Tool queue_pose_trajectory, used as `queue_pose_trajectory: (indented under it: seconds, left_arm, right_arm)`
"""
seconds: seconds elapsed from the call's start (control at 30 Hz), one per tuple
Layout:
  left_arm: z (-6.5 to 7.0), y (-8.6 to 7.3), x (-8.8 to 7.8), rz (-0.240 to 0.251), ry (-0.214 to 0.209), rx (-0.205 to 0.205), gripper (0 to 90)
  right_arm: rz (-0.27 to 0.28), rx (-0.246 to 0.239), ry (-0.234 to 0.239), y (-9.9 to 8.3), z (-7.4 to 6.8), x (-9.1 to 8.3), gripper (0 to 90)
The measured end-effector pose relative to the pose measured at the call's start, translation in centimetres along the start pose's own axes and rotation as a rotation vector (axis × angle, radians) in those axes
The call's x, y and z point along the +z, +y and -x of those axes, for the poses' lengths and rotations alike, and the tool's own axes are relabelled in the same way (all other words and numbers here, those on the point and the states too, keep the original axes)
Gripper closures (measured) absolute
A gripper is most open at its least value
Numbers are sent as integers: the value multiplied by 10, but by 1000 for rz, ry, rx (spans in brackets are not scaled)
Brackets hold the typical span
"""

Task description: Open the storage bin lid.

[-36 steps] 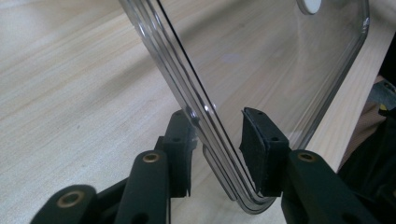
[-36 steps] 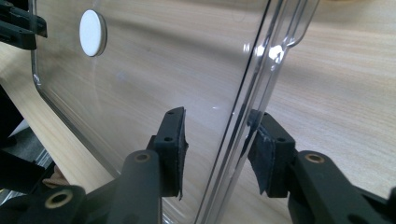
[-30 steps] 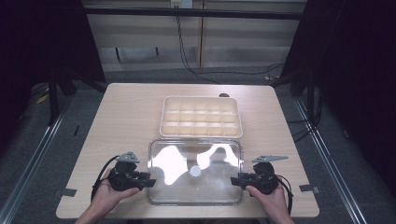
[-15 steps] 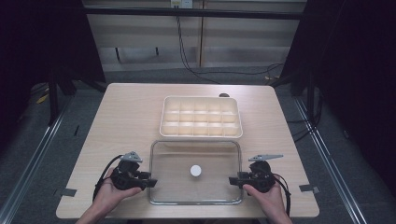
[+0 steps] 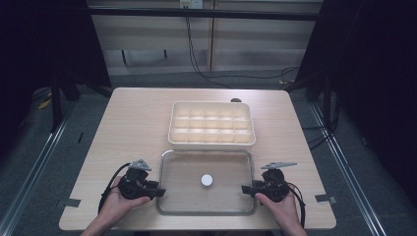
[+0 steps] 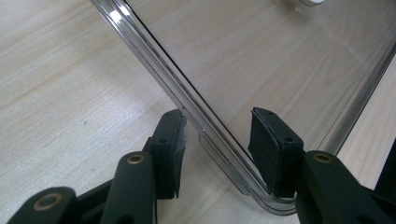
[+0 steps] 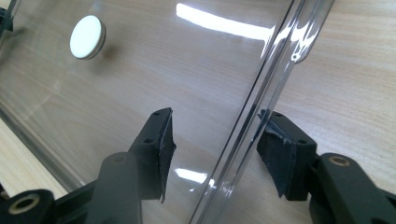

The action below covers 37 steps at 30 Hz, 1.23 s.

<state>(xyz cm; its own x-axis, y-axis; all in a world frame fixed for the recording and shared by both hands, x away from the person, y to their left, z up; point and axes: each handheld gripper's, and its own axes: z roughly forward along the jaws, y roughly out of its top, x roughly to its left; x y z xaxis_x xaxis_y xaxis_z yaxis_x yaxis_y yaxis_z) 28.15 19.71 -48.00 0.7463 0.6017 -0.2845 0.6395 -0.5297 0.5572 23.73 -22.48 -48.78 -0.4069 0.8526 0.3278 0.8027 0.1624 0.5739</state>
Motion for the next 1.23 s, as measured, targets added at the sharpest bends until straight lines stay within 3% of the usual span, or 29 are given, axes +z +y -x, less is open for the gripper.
queue_pose_trajectory:
  seconds: [0.17,0.4,0.47,0.53,0.63,0.73,0.9,0.93,0.97,1.03,1.1,1.23]
  left_arm:
    - [-1,-1,4,-2,-19,-35,538]
    - [-2,-2,4,-2,-25,-22,524]
    - [-1,-3,4,5,11,-20,497]
    - [-3,-3,3,6,-5,-25,459]
    - [-4,-5,1,13,14,-44,434]
    - [-4,-8,-2,10,37,-21,397]
    - [-9,-12,-16,93,54,-14,333]
    - [-11,-12,-20,121,66,-27,331]
    - [-11,-13,-21,147,75,-52,331]
    - [-16,-15,-28,163,92,-52,329]
    - [-16,-17,-32,226,112,-92,333]
    - [-19,-18,-38,263,113,-73,331]
  right_arm:
    - [1,-25,-59,-1,-1,1,454]
    - [23,-22,-48,-2,1,2,396]
    - [31,-23,-52,-2,2,1,376]
    - [48,-16,-52,-2,4,-2,362]
    - [88,-13,-29,-2,8,-8,338]
    - [126,-19,-14,-3,12,-16,307]
    - [221,-40,2,-7,14,-34,279]
    - [219,-43,-27,-7,15,-39,271]
    - [219,-43,-27,-7,15,-39,253]
    - [235,-37,-19,-8,19,-45,246]
    - [250,-38,-31,-7,22,-49,235]
    - [275,-46,-48,-8,26,-55,171]
